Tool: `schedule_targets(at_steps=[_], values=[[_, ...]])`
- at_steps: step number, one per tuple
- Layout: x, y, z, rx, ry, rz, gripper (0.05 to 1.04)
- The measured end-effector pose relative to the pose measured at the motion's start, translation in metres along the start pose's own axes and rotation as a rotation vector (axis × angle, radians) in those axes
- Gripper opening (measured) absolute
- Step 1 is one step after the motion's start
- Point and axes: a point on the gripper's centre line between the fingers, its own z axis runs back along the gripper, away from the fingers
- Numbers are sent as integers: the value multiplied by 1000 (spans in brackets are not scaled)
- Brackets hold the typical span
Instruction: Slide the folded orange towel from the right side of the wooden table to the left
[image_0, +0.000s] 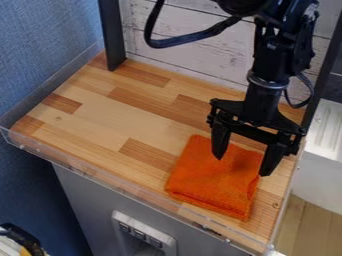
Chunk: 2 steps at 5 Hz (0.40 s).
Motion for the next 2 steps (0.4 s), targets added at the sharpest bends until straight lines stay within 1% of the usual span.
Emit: schedule_targets(at_steps=[1, 2], values=[[-1, 1, -5, -2, -4, -31, 998], [4, 4, -6, -10, -31, -74, 996]])
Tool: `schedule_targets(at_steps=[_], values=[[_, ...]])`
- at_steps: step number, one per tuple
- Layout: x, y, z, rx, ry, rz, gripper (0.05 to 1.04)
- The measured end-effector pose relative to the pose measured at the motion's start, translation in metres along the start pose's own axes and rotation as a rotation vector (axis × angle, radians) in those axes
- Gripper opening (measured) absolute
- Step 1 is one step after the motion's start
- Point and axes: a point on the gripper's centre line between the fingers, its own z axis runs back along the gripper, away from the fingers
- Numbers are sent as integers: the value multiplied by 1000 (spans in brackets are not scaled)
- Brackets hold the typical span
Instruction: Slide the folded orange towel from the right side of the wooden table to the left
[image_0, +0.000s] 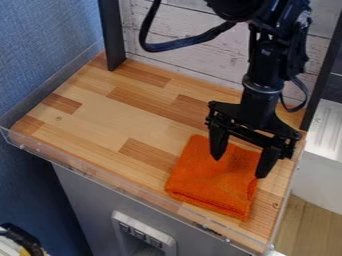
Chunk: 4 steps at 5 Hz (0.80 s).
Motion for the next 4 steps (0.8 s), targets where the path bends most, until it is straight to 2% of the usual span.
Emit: schedule_targets(at_steps=[2, 4], values=[[13, 6, 0, -18, -70, -106, 999], [23, 11, 10, -22, -92, -170, 999]])
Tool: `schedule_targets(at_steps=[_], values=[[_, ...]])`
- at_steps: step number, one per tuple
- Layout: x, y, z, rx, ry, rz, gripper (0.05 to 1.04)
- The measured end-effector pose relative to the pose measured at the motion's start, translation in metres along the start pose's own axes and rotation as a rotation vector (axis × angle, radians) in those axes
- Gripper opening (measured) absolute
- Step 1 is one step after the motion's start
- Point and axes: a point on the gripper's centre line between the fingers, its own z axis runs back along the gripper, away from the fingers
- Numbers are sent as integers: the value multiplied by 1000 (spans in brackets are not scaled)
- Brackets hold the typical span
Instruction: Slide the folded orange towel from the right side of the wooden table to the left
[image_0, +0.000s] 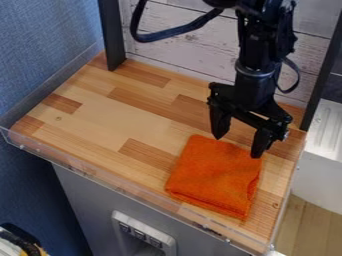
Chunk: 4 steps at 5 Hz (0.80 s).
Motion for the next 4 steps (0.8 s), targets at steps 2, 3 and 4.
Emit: schedule_targets(at_steps=[2, 3, 4], values=[[11, -1, 3, -3, -3, -35, 681], [14, -5, 0, -4, 8, -36, 378], [17, -12, -5, -8, 17, -52, 161]])
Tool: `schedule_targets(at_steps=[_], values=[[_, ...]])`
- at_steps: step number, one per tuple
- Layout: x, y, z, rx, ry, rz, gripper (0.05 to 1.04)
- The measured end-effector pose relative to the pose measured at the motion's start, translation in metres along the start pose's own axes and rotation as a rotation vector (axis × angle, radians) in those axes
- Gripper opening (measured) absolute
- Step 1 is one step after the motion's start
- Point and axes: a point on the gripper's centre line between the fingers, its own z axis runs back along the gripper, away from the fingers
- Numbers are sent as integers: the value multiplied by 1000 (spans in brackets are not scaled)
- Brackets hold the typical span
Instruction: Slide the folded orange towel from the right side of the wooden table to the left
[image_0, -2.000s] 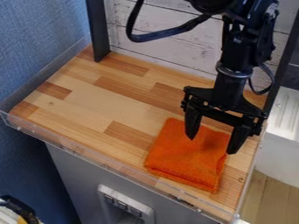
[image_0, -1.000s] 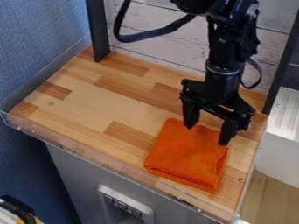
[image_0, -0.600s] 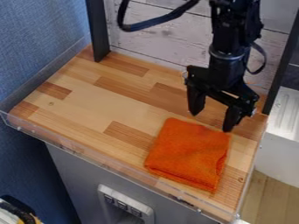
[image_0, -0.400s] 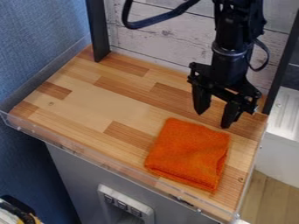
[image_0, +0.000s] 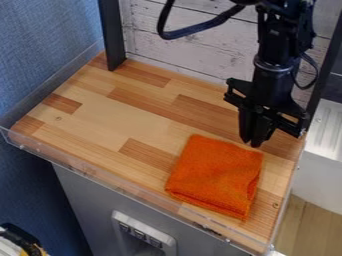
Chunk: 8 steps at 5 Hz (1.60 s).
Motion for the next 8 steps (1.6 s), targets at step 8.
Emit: schedule_targets(at_steps=[8], values=[[-11, 50, -39, 25, 16, 49, 59]])
